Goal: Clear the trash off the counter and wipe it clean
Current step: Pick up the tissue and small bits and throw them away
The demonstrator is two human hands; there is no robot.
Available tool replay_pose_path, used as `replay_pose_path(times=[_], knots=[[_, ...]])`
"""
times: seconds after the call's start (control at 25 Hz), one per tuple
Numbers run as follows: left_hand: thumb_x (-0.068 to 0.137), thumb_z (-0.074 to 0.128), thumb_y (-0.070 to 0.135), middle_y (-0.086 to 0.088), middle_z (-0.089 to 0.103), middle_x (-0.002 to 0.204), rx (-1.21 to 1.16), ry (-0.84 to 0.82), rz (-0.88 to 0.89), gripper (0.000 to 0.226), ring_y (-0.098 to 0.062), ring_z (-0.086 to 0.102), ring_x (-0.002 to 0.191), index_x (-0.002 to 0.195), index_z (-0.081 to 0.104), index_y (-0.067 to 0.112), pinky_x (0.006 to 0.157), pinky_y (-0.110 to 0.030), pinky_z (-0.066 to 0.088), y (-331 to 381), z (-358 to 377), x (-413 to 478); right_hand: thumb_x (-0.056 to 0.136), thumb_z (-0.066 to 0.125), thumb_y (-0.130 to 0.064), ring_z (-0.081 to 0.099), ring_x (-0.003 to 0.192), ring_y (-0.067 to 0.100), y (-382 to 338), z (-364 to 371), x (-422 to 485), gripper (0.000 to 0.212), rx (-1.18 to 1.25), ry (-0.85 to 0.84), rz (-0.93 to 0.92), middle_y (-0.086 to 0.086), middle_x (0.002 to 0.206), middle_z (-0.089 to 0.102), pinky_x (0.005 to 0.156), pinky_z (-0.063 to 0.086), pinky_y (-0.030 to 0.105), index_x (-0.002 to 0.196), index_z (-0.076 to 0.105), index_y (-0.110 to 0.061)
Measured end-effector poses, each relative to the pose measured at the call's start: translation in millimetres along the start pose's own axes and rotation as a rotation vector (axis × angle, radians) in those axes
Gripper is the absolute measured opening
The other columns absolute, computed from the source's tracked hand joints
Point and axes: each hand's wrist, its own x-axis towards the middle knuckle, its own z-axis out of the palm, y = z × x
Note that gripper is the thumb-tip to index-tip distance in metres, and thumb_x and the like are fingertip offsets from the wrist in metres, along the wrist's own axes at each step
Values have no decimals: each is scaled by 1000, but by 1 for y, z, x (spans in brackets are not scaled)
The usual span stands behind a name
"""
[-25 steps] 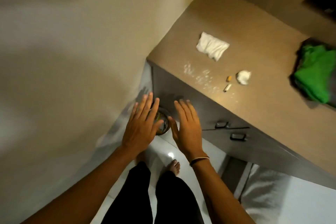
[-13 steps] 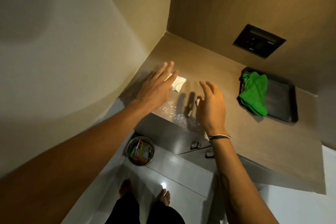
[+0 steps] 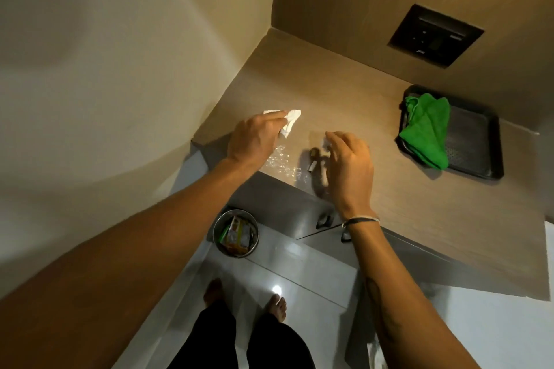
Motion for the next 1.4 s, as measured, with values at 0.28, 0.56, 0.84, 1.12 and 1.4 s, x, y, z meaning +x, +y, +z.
replay_pose_path(times=[0.28, 0.56, 0.84, 1.12, 1.4], knots=[[102, 63, 8, -3, 80, 121, -106, 320, -439, 22, -19, 76, 102, 115, 80, 9, 79, -30, 60, -15, -8, -207, 97, 68, -7, 67, 118, 24, -79, 62, -139, 30, 337, -201, -173, 7, 129, 73, 105, 52, 29, 127, 72, -10], [96, 68, 12, -9, 79, 96, -69, -361, -785, 11, -31, 76, 82, 98, 79, 11, 69, -44, 63, -81, 133, -375, 98, 69, -15, 76, 96, 26, -28, 228, -241, 23, 260, -750, 204, 8, 108, 80, 89, 58, 29, 120, 74, -17], [107, 56, 20, -19, 44, 162, -155, -729, -705, 52, -38, 45, 148, 156, 43, 9, 118, -44, 41, -147, 316, -351, 102, 61, -22, 74, 91, 30, 28, 439, -235, 19, 151, -757, 200, 14, 103, 77, 83, 65, 48, 114, 70, -10], [104, 59, 18, -14, 32, 170, -164, -781, -584, 71, -34, 44, 149, 166, 23, 21, 117, -48, 46, -151, 295, -388, 102, 58, -23, 68, 117, 34, 24, 415, -253, 37, 160, -821, 259, 15, 129, 70, 100, 58, 41, 138, 58, -15], [107, 51, 35, -16, 18, 174, -4, -598, -380, 73, -34, 14, 162, 166, 15, 10, 130, -53, 22, -57, 136, -336, 103, 63, -36, 2, 162, 32, -17, 217, -226, 75, -20, -662, -77, 12, 175, 13, 130, 1, 46, 164, 24, -18]])
